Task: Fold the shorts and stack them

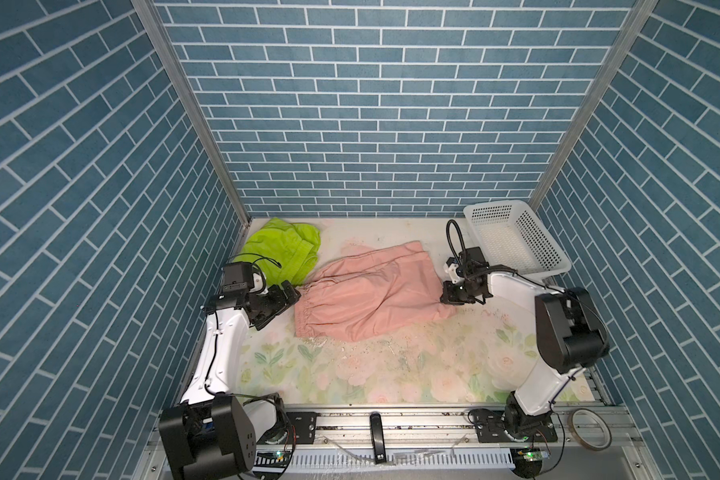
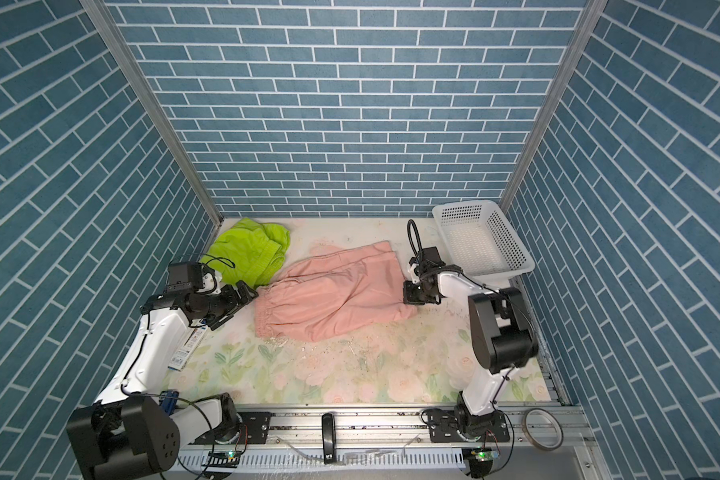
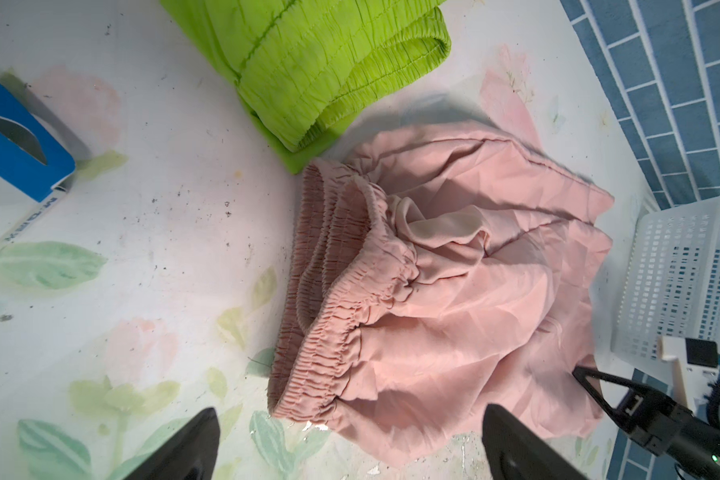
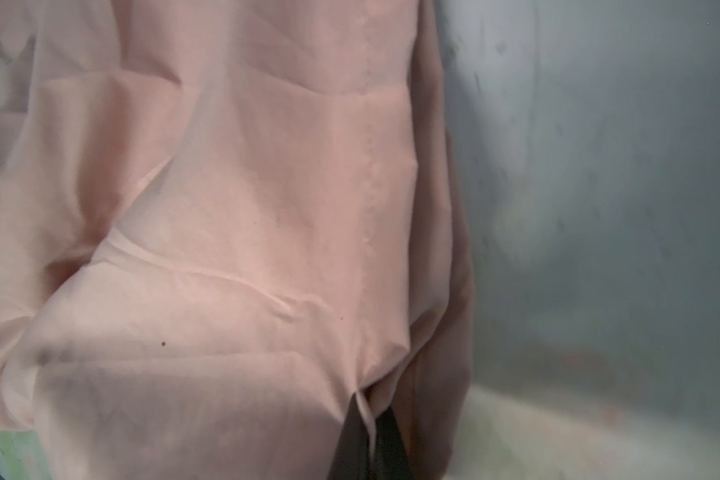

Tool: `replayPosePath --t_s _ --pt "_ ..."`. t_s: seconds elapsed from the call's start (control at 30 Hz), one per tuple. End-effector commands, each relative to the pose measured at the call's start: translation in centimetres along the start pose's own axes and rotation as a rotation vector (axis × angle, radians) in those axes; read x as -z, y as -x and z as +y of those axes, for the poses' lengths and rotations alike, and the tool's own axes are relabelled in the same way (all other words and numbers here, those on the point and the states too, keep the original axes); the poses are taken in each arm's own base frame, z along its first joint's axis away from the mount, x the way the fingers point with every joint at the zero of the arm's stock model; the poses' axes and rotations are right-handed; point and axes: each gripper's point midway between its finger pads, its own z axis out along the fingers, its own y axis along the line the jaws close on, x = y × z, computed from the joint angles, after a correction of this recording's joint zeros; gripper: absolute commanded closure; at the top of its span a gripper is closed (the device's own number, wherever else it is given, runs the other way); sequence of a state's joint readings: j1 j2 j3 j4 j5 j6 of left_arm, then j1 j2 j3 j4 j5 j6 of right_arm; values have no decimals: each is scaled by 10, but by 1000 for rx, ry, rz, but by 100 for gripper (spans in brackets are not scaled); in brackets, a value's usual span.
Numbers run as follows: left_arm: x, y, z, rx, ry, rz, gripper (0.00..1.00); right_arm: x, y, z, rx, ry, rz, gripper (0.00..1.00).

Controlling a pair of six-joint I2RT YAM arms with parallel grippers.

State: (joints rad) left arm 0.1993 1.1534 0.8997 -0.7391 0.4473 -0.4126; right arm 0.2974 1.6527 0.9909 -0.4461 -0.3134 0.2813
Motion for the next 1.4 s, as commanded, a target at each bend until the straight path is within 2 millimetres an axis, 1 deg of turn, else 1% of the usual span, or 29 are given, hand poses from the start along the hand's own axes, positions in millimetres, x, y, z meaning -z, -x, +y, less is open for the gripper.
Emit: replayPosePath --t_s 0.0,0.03,0.07,0.1,0.13,0.2,0.23,0.3,0.37,0.4,0.53,0.6,0.73,0.83,0.93,1.03,1.07,1.1,1.13,1.2,1.23,1.37 --pt "2 -11 -15 -83 0 44 0 25 -47 -18 -146 -100 48 100" --pt "-2 -14 -23 -110 -6 58 0 30 -56 -21 -168 -114 42 100" --pt "-6 -17 -30 -133 -19 68 0 35 -60 -22 -180 -122 30 93" --pt "-12 -20 -40 -152 -43 81 0 40 -65 -24 -188 -133 15 75" --pt "-17 -23 -52 -166 -84 91 0 46 -67 -27 -194 -152 -1 61" --pt "-27 -26 -74 -180 -166 99 0 56 -71 -32 -199 -190 -17 49" --pt "-32 -28 -84 -182 -201 99 0 62 -74 -34 -209 -212 -19 46" --pt "-42 -33 -99 -204 -242 104 0 71 -82 -41 -242 -259 -8 43" --pt "-52 -39 -109 -230 -255 114 0 72 -90 -40 -261 -250 4 42" --pt "-59 -41 -109 -235 -252 115 0 69 -94 -35 -277 -207 10 42" --pt "-87 -42 -94 -225 -194 134 0 50 -108 -25 -350 -97 -12 42" --pt "-96 -42 -87 -231 -162 146 0 44 -111 -23 -368 -74 -28 42" --pt "-111 -43 -77 -233 -125 170 0 39 -109 -25 -376 -57 -80 41" --pt "-117 -47 -71 -220 -114 189 0 30 -102 -15 -383 29 -117 40" --pt "-121 -50 -64 -206 -101 198 0 24 -100 -5 -392 101 -128 42" --pt "-123 -50 -59 -198 -96 199 0 21 -102 -1 -395 135 -116 51" --pt "-124 -50 -57 -195 -94 202 0 22 -102 1 -388 138 -110 57" --pt "-125 -50 -56 -194 -93 204 0 23 -102 1 -379 129 -101 67" --pt "-126 -50 -55 -193 -93 207 0 26 -101 0 -366 110 -93 79" --pt "-127 -48 -54 -193 -93 205 0 36 -98 -6 -340 43 -86 97" --pt "-128 -48 -54 -197 -92 204 0 43 -97 -10 -318 -3 -79 100" --pt "-130 -47 -45 -214 -56 201 0 73 -89 -25 -212 -173 -57 100"
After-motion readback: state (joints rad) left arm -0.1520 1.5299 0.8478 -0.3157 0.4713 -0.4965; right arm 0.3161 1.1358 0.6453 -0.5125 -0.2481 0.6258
